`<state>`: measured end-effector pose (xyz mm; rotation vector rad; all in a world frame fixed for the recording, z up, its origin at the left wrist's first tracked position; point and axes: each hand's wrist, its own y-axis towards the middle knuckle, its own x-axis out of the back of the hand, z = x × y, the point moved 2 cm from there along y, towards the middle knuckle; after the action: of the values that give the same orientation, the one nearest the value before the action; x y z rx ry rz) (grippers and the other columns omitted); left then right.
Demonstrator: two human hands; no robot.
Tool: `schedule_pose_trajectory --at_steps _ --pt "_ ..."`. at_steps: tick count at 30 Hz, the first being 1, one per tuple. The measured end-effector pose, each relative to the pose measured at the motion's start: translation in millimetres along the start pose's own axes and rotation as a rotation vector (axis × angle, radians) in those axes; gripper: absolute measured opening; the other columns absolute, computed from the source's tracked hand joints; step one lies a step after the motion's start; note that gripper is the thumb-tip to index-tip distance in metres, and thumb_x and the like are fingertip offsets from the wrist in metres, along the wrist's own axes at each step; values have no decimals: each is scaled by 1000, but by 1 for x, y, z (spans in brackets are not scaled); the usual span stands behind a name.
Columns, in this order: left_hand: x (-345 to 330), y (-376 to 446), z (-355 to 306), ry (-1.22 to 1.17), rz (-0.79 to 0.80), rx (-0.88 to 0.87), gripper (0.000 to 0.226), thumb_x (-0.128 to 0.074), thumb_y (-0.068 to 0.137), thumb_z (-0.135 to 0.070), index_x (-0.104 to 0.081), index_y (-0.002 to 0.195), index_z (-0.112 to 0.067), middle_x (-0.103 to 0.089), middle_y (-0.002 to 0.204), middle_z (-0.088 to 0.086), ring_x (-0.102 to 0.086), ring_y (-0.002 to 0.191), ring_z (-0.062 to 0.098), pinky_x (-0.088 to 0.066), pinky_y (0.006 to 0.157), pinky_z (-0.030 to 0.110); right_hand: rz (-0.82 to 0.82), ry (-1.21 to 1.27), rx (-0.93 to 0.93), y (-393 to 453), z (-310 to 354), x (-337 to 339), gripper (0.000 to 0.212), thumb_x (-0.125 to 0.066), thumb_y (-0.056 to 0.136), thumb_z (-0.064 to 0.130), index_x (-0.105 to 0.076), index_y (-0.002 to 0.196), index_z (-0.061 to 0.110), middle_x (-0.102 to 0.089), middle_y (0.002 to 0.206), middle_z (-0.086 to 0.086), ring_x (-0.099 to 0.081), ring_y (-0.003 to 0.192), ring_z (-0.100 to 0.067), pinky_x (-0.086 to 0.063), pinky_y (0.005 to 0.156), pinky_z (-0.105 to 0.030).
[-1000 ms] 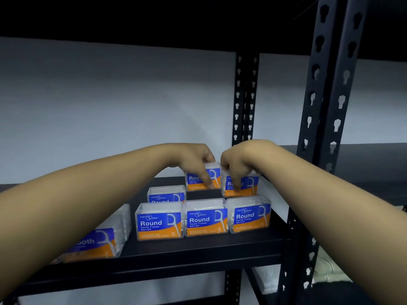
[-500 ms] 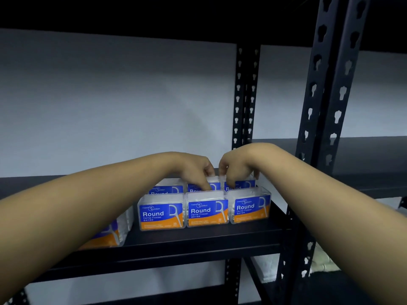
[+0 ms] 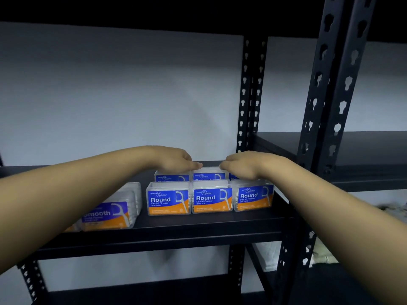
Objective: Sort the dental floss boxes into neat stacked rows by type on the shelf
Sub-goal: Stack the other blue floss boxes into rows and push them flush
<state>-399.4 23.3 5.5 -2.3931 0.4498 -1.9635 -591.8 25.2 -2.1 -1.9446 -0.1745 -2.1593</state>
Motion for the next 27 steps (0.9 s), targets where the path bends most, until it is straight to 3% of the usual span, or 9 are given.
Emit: schedule_pose_trajectory --at_steps 8,13,16,19,24,27 --pt "-11 -3 4 -39 -29 -19 57 -29 103 -59 -53 140 -22 -59 138 -1 -58 120 17 -44 102 36 33 -156 128 -11 1 2 38 -28 112 22 -54 137 12 -54 147 -8 -52 129 -27 -38 99 -34" --pt "-12 -8 4 -94 -26 -55 52 -33 103 -58 -59 130 -22 -68 126 -1 -64 110 14 -49 98 34 42 -205 179 -15 -1 3 38 -26 112 24 -58 129 13 -56 143 -7 -52 125 -25 -38 102 -37" --pt "-12 -15 2 -152 -6 -78 52 -36 102 -59 -64 124 -21 -72 120 0 -69 106 17 -51 102 37 68 -235 196 -17 -2 3 35 -27 112 26 -58 126 17 -56 145 -6 -51 115 -19 -38 94 -33" --pt "-12 -20 -1 -191 16 -80 50 -37 102 -57 -67 119 -21 -75 112 1 -72 101 17 -53 98 34 87 -209 197 -23 -4 4 35 -25 113 29 -56 128 23 -52 151 -3 -50 121 -19 -32 90 -29" --pt "-13 -25 1 -225 28 -95 49 -38 101 -60 -71 107 -24 -79 100 -2 -75 93 17 -55 96 37 89 -168 187 -30 -4 5 43 -23 113 31 -53 142 16 -50 153 -4 -49 134 -23 -38 103 -34" --pt "-15 -27 2 -229 33 -116 48 -39 100 -62 -71 102 -26 -79 98 -3 -76 92 17 -55 98 39 52 -107 165 -33 -5 4 49 -21 113 39 -50 149 22 -44 159 -1 -43 142 -23 -33 117 -39"
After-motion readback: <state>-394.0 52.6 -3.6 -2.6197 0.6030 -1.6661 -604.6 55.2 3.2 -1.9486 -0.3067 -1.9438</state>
